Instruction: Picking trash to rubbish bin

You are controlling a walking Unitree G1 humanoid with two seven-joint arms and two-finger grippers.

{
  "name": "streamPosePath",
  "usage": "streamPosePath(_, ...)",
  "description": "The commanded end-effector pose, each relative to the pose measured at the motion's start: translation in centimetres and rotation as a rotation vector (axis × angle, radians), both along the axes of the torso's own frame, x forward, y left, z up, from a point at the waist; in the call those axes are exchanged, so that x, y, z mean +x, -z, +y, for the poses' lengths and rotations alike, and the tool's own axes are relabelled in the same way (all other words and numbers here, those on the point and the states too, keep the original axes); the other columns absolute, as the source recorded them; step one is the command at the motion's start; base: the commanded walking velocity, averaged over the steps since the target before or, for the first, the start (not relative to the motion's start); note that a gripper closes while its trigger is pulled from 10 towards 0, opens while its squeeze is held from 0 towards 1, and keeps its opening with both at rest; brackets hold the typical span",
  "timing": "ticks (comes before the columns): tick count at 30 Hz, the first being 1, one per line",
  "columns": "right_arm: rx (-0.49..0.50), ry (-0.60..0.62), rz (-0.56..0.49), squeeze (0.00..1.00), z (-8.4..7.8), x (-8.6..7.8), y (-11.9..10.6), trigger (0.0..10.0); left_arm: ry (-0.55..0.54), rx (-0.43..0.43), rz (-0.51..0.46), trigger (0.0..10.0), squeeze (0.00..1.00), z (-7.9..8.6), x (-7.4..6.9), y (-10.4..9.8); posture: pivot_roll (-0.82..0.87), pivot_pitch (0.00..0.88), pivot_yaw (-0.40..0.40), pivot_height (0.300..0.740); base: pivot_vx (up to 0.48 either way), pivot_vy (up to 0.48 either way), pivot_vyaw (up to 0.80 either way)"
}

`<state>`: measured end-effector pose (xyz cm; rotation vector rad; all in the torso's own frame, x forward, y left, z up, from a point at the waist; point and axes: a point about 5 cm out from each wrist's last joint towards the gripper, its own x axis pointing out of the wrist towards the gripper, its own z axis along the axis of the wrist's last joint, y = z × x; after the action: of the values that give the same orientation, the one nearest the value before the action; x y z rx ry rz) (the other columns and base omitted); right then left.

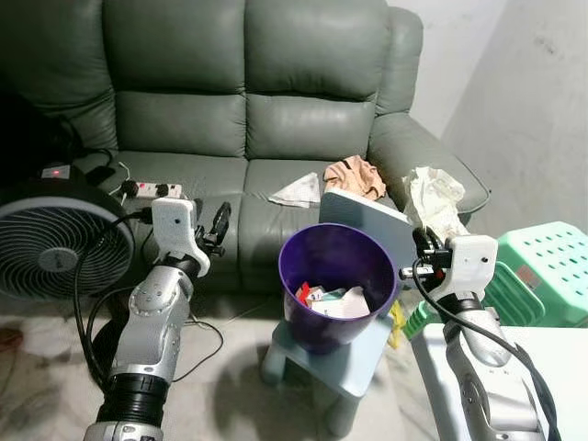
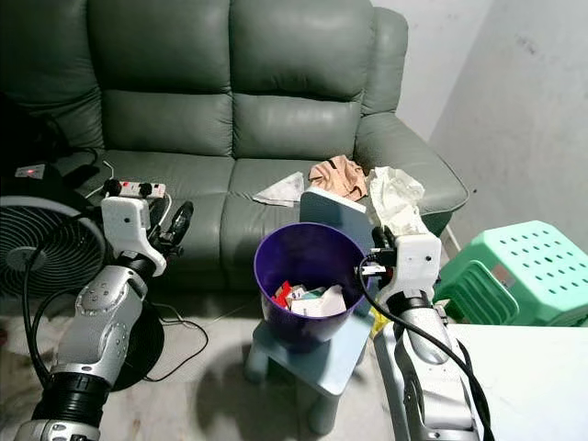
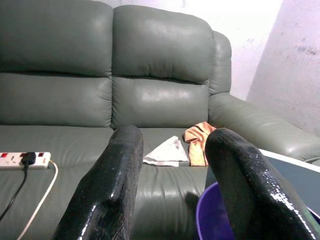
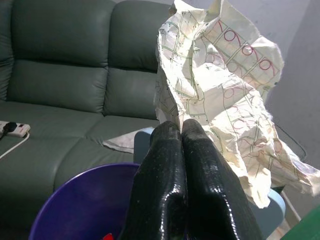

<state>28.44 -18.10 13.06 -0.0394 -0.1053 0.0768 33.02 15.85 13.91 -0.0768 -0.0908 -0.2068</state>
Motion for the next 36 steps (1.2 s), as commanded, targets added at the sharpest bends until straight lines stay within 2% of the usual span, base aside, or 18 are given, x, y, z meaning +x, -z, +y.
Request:
streamPosePath(1, 0.001, -0.001, 0.005, 0.0, -0.05, -0.01, 0.0, 10.0, -0.006, 0.013, 0.011, 10.0, 0.0, -0.09, 0.21, -0.19, -0.04, 0.0, -0.053, 0.74, 0.0, 0.469, -0.74)
streamPosePath(3, 0.001, -0.002, 0.005, 0.0, -0.03, -0.03, 0.0, 10.0, -0.013, 0.005, 0.007, 10.0, 0.0, -0.06, 0.2, -0.2, -0.04, 0.0, -0.053, 0.74, 0.0, 0.424, -0.74)
streamPosePath(21, -0.004, -0.003, 0.013, 0.0, 0.02, -0.04, 0.09, 10.0, -0.059, 0.04, 0.033, 10.0, 0.0, 0.14, 0.39, 0.01, -0.04, 0.0, -0.053, 0.74, 0.0, 0.0, -0.74)
streamPosePath(36, -0.012, -0.037, 0.007, 0.0, 0.34, -0.16, 0.06, 10.0, -0.071, 0.022, 0.044, 10.0, 0.0, 0.11, 0.45, 0.14, -0.03, 0.0, -0.063, 0.74, 0.0, 0.0, 0.0)
